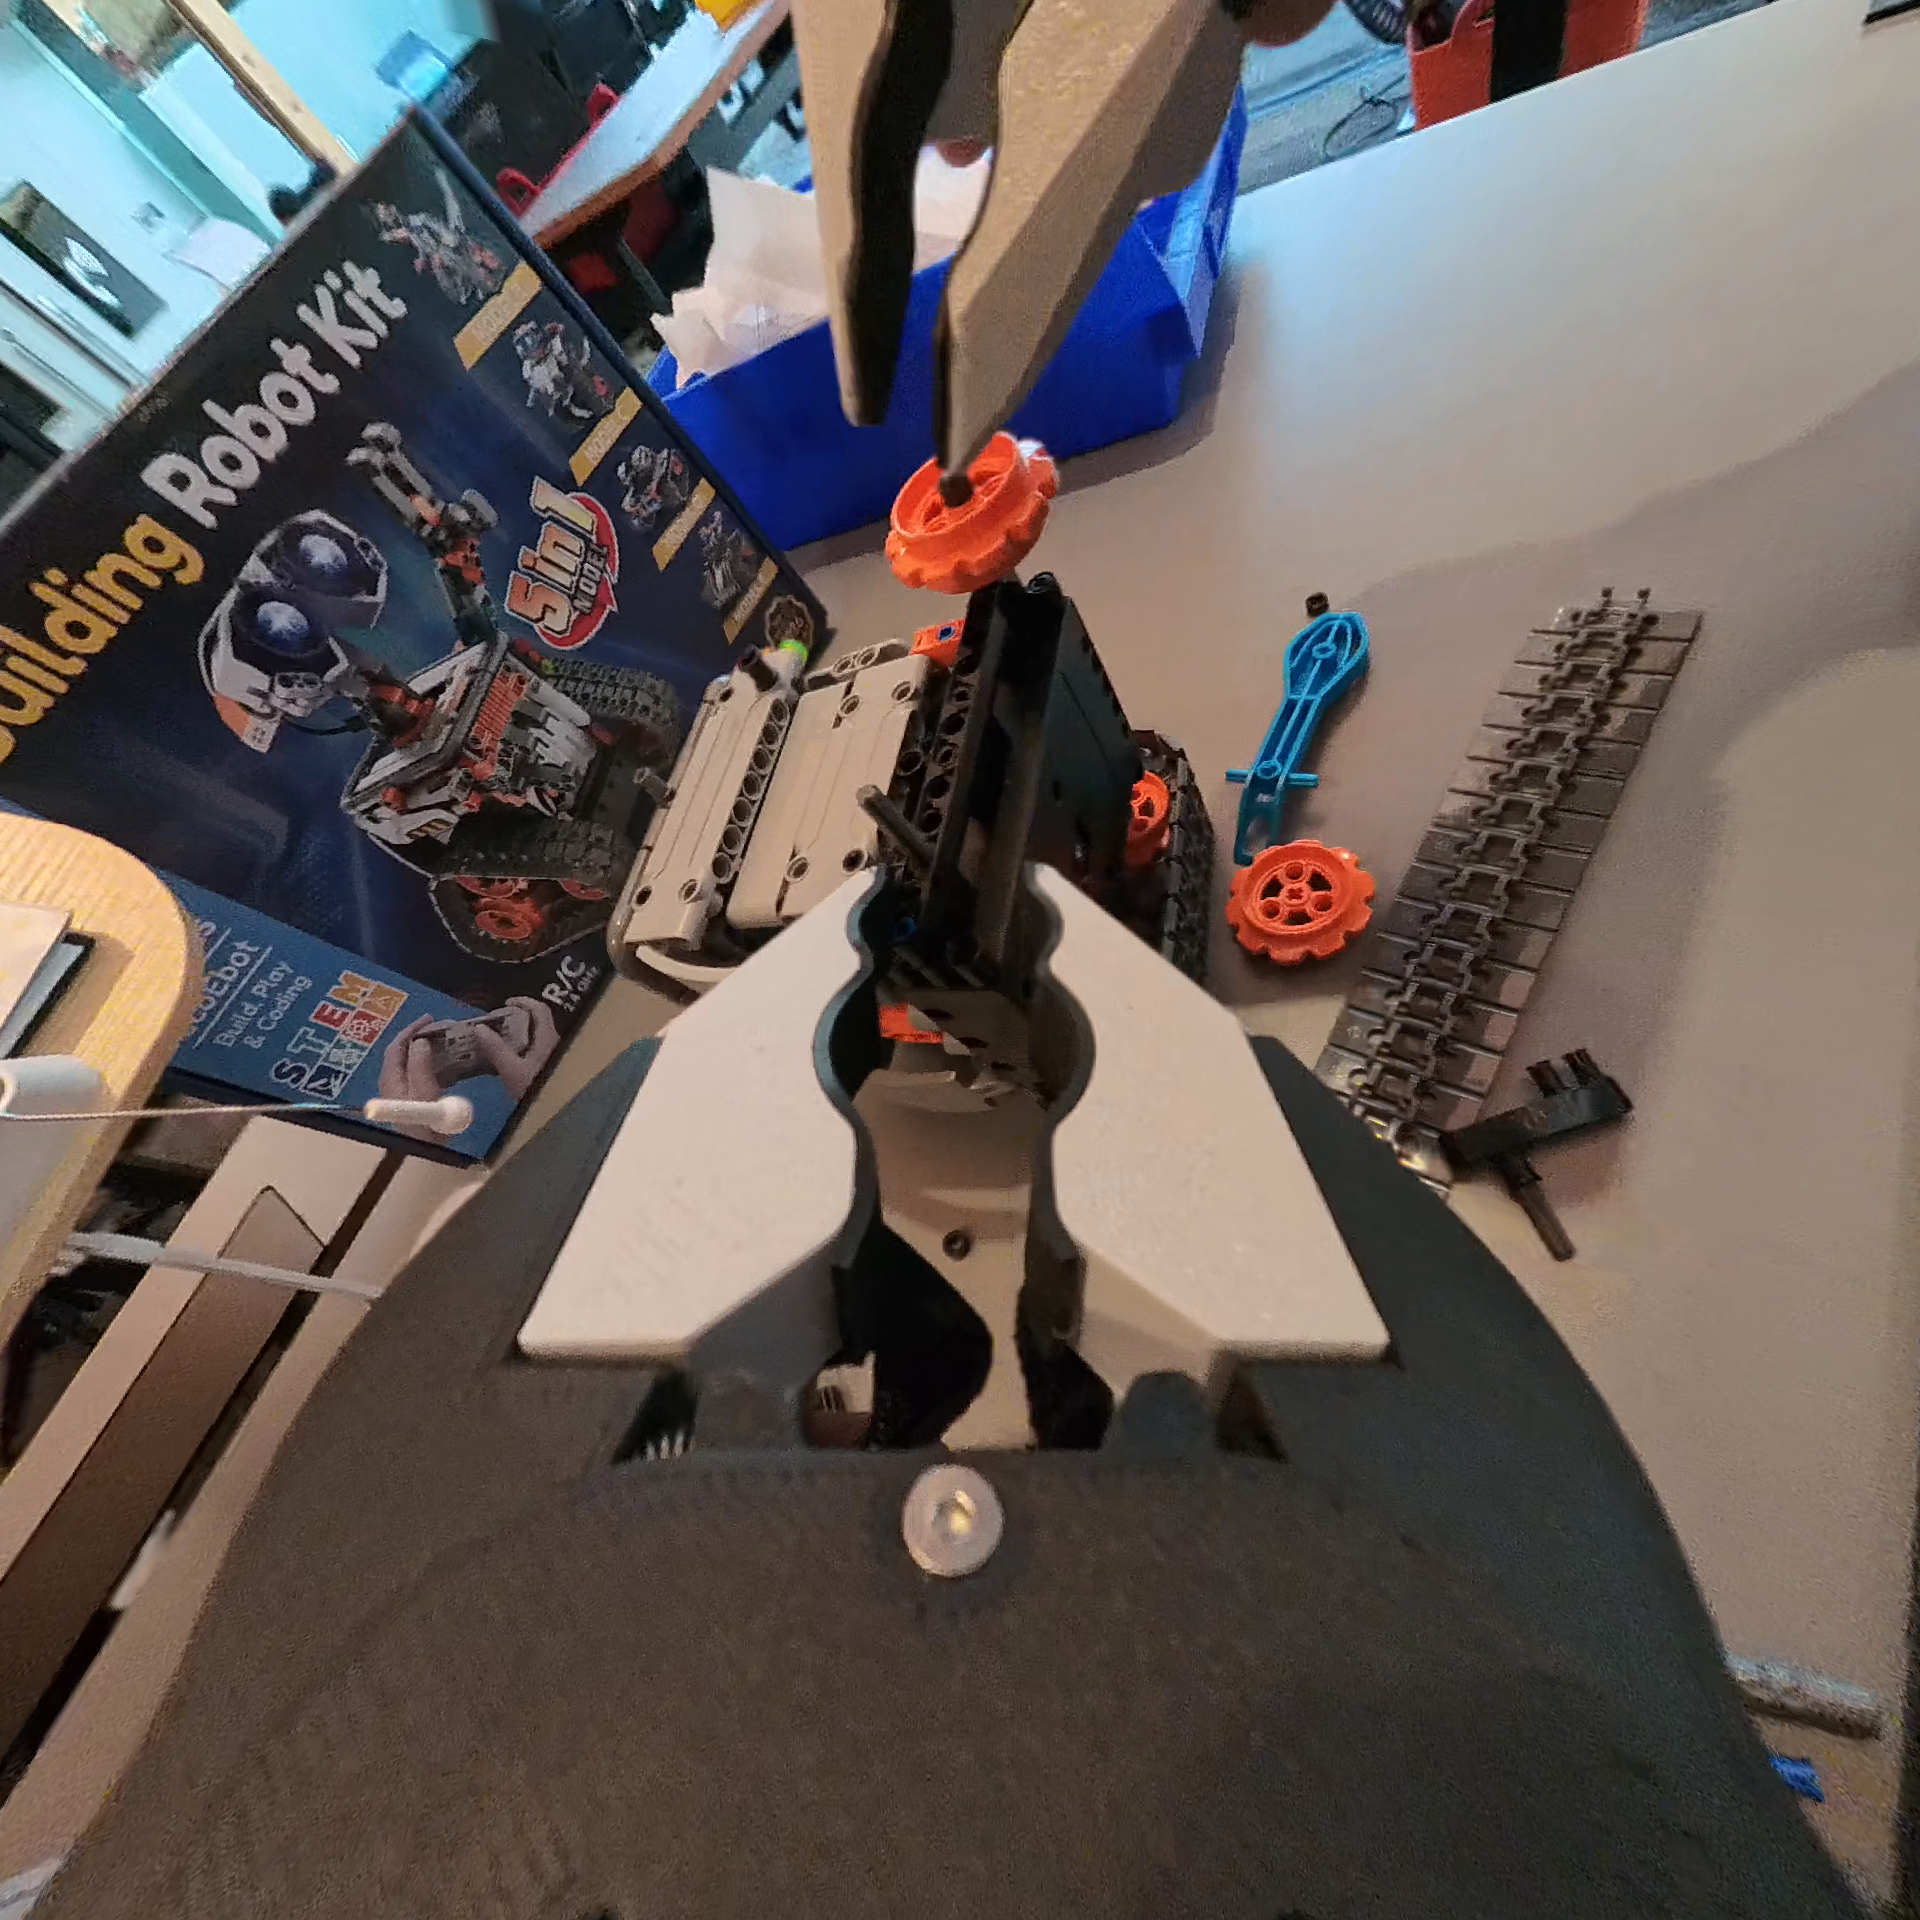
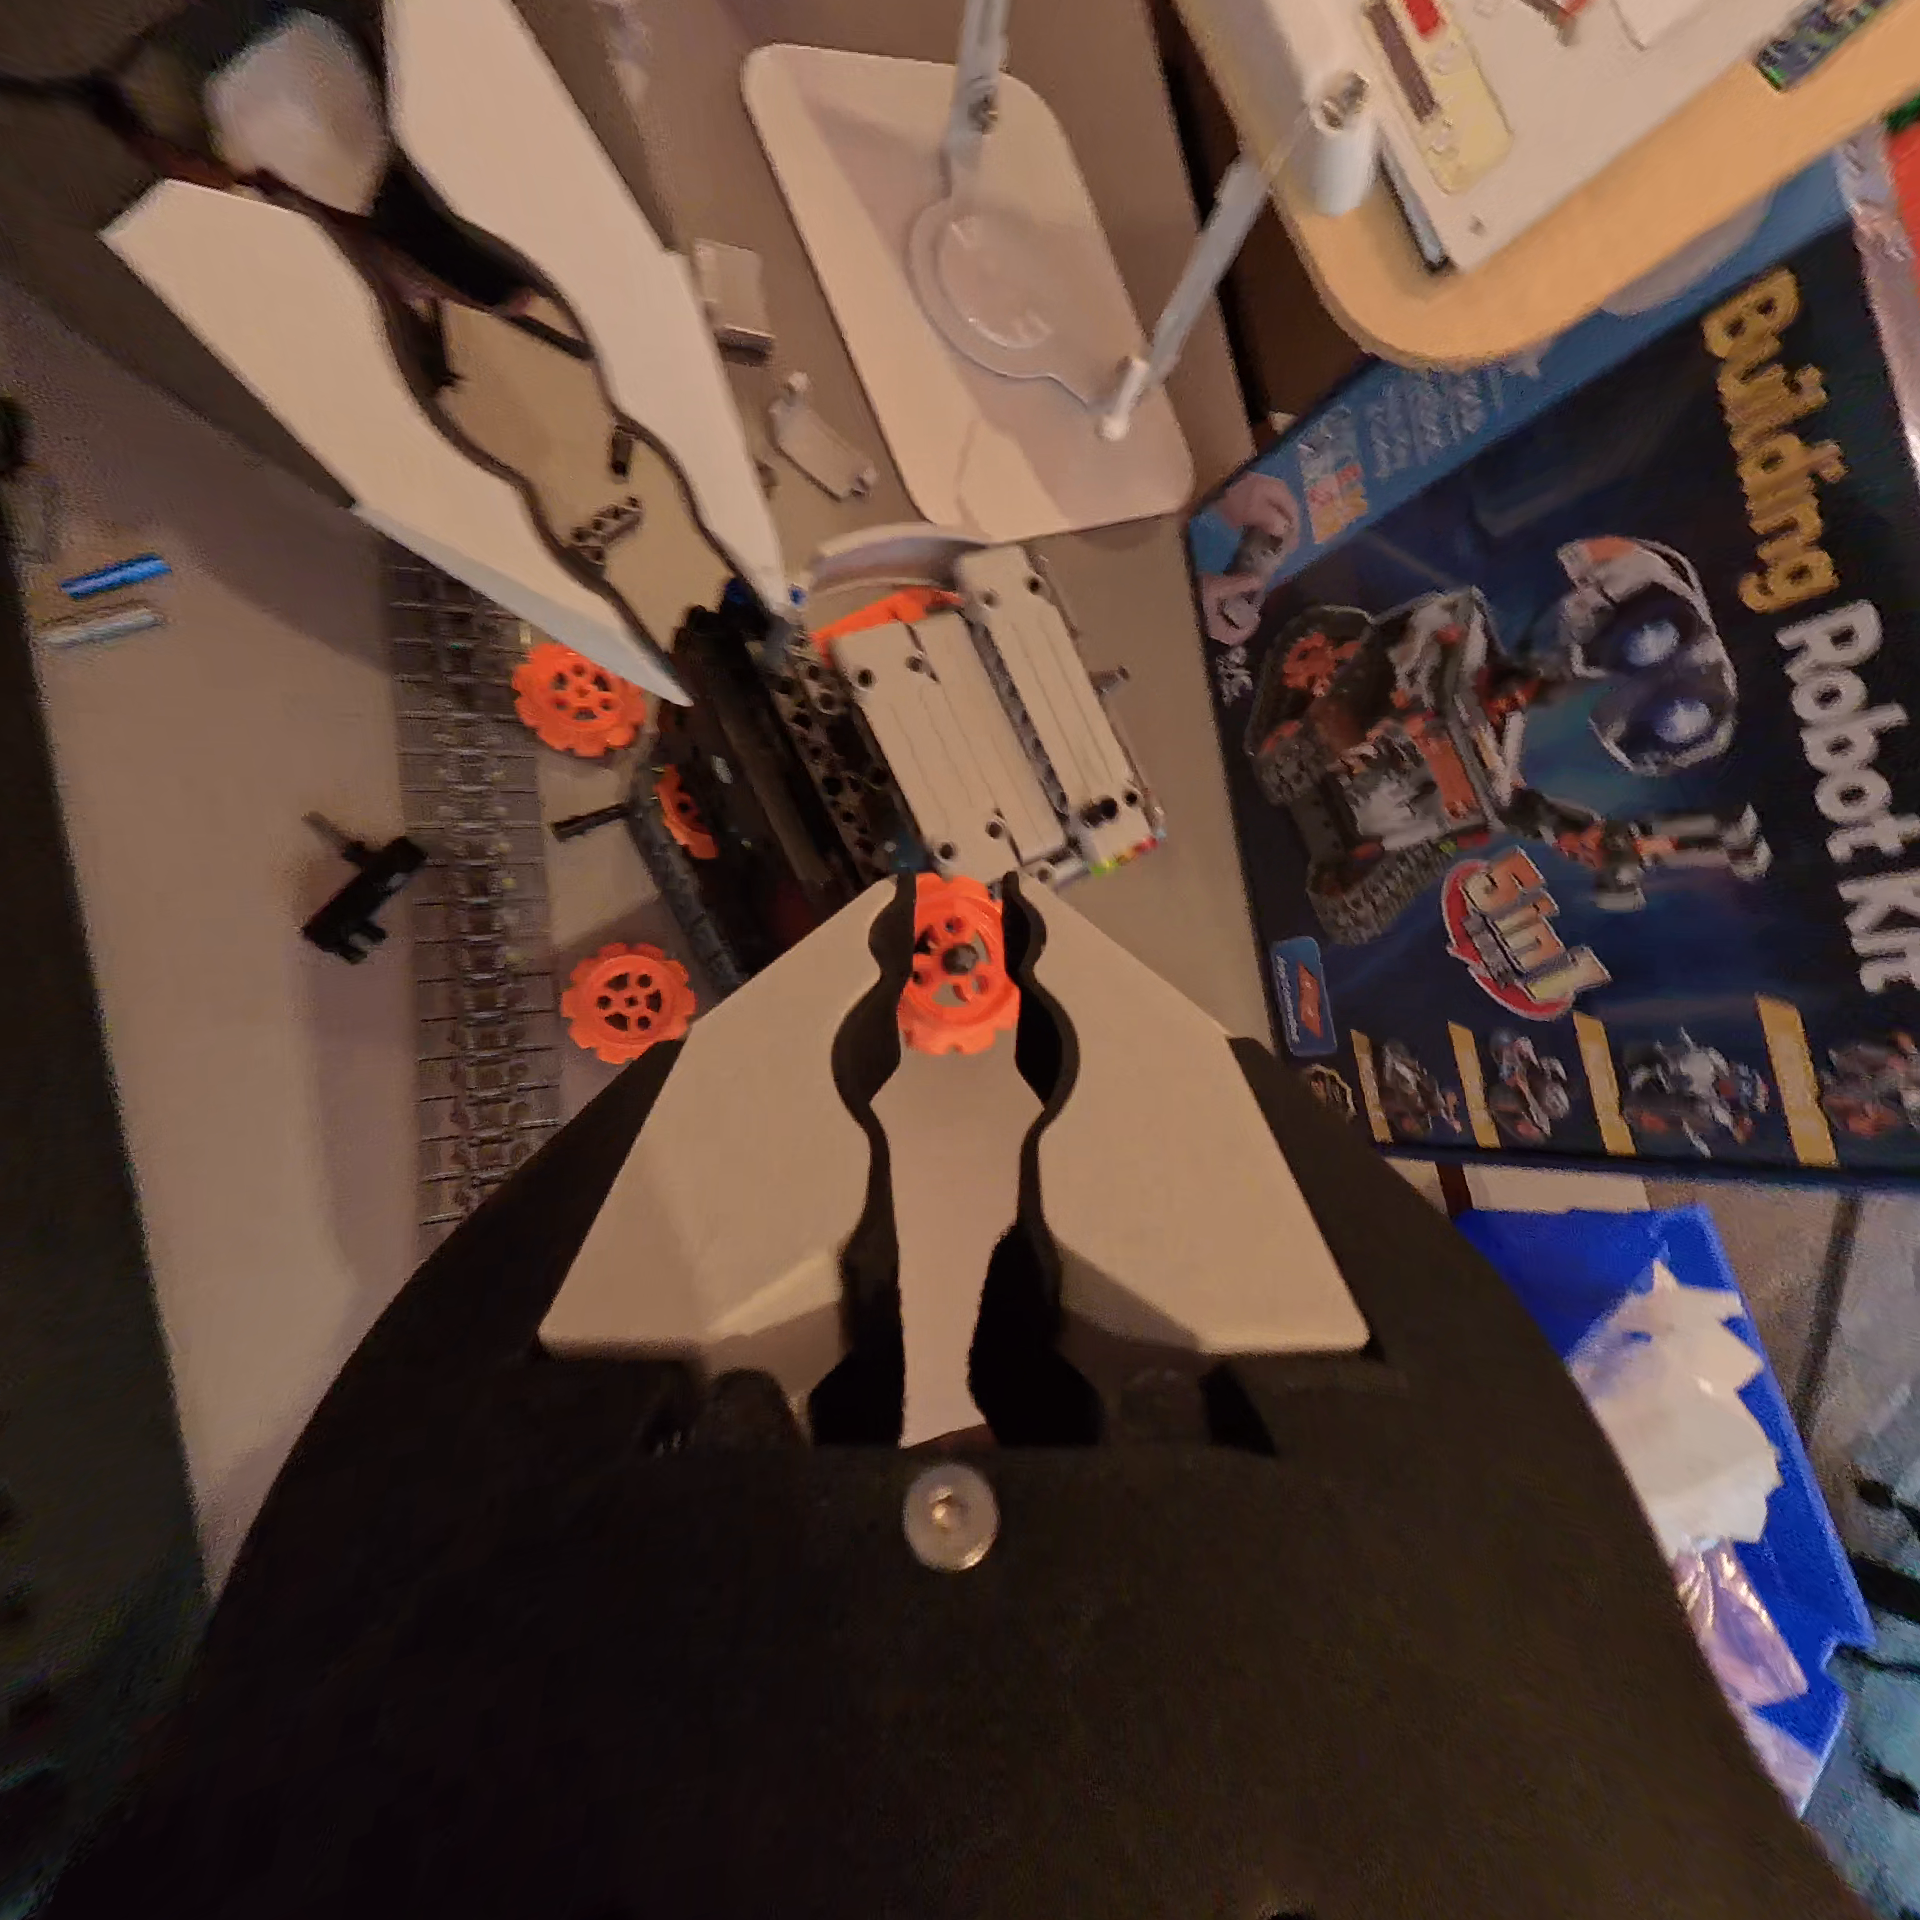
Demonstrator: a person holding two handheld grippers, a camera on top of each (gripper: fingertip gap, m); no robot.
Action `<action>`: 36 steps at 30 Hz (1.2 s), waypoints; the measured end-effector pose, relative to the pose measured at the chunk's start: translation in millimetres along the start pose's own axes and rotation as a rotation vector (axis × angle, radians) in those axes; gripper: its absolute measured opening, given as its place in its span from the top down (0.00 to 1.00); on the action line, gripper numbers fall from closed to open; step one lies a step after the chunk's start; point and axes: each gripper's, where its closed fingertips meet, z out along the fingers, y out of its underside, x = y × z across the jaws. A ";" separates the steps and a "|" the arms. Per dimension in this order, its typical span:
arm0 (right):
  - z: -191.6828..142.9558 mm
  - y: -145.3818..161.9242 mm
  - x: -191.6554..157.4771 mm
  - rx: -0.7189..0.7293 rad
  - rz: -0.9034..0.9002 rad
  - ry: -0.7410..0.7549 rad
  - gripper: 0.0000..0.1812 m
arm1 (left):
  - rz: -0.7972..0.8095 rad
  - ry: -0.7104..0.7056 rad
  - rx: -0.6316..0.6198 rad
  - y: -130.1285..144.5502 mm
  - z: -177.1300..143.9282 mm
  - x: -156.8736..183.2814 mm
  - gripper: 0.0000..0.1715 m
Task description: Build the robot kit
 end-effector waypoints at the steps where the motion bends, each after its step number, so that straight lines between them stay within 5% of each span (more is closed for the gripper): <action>1: -0.9 5.8 4.0 0.004 0.019 0.024 0.92 | 0.020 -0.022 0.013 -0.6 -0.2 1.5 0.88; 10: -1.1 21.9 -6.0 0.066 0.044 0.058 0.93 | 0.235 -0.182 0.080 -13.3 -1.6 17.9 0.94; 16: -7.0 23.9 -2.3 0.085 0.050 0.129 0.90 | 0.238 -0.176 0.090 -15.5 -1.3 20.5 0.94; 21: -18.9 33.2 -47.5 0.047 0.057 -0.016 0.90 | 0.188 -0.112 0.115 -11.9 -2.0 17.9 0.92; 26: 6.9 61.4 -84.1 -0.044 0.126 -0.102 0.80 | 0.156 -0.074 0.099 -9.8 -3.9 14.6 0.88; 36: 52.5 85.6 -102.5 -0.070 0.191 -0.088 0.83 | 0.119 -0.106 0.058 4.5 0.5 -10.0 0.90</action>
